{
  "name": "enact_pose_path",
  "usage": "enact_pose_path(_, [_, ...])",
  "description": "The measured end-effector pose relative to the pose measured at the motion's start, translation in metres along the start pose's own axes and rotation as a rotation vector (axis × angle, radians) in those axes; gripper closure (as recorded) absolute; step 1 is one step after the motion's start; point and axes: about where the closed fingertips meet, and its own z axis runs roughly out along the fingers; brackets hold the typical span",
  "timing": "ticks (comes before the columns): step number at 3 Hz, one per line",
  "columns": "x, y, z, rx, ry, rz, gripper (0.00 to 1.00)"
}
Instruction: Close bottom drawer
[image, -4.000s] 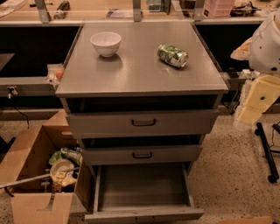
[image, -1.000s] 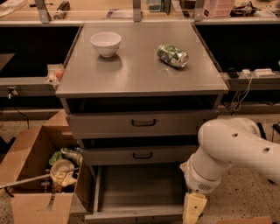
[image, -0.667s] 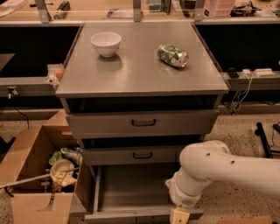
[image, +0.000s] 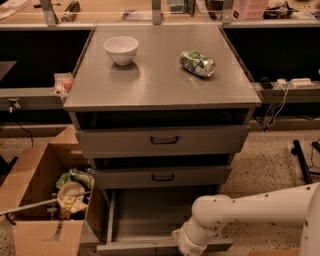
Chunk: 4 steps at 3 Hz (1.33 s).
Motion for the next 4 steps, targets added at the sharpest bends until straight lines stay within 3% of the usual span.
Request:
enact_pose_path(1, [0.006, 0.018, 0.033, -0.078, -0.019, 0.026, 0.00])
enact_pose_path(2, [0.006, 0.018, 0.033, -0.078, -0.019, 0.026, 0.00])
enact_pose_path(3, [0.012, -0.007, 0.067, -0.098, -0.055, 0.014, 0.03])
enact_pose_path(4, [0.008, -0.032, 0.114, -0.127, -0.090, -0.027, 0.26])
